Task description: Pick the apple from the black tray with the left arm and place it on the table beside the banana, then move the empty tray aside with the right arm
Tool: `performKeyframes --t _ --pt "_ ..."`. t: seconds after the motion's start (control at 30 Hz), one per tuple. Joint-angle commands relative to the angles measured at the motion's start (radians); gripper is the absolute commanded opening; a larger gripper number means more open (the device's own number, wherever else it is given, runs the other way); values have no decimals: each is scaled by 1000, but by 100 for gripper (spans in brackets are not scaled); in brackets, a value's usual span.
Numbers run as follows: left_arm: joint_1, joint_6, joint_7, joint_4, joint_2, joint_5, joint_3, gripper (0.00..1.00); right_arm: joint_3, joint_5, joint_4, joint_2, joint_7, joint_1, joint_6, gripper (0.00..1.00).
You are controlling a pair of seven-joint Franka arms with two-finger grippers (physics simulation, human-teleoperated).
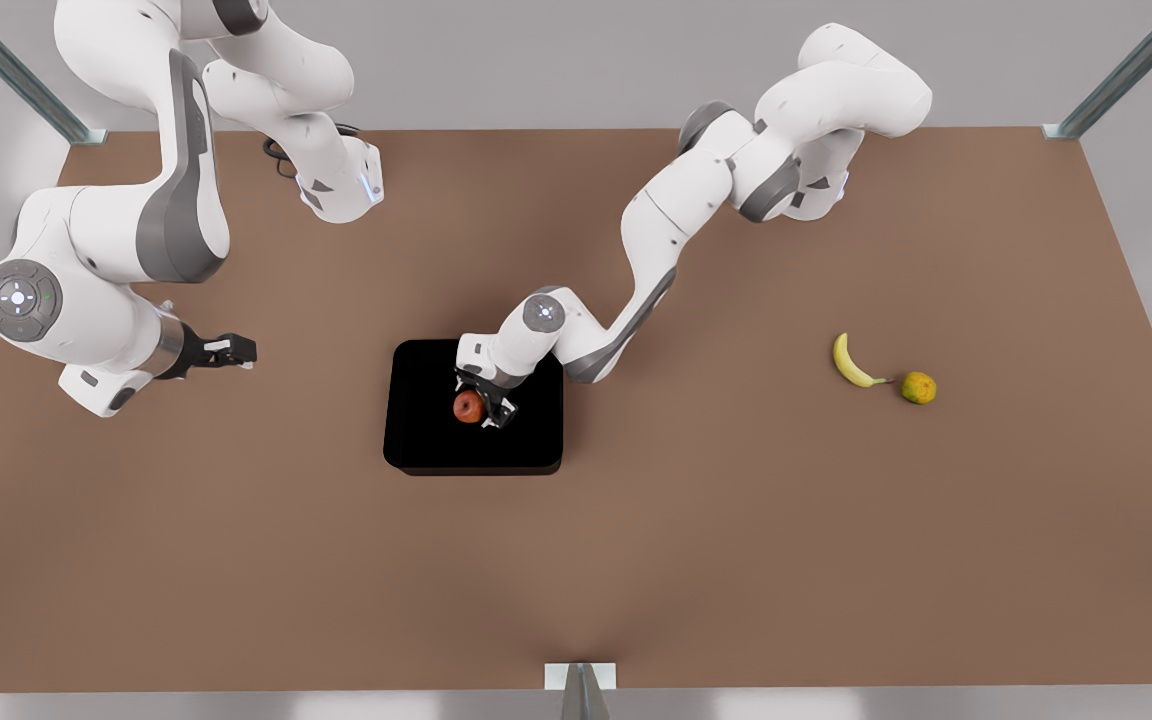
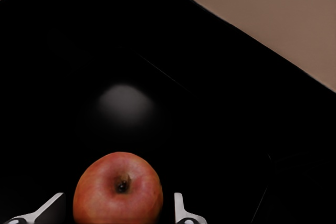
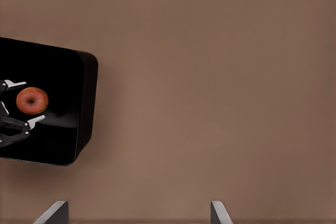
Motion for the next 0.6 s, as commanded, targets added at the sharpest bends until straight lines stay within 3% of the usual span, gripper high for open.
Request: performKeyframes --t 0.0,0.2,0.3,0.57 --pt "-1 -1 -27 1 -2 2 1 100 -1 1 0 -1 -2 0 0 100" --pt "-1 -6 -55 1 -2 0 3 100 -1 1 0 -1 -4 0 0 100" --pt "-1 -7 -53 -1 -2 2 3 80 -1 1 0 -1 -4 0 1 100" --pt "-1 -7 -55 -1 -3 0 3 75 -1 1 0 -1 -5 0 1 100"
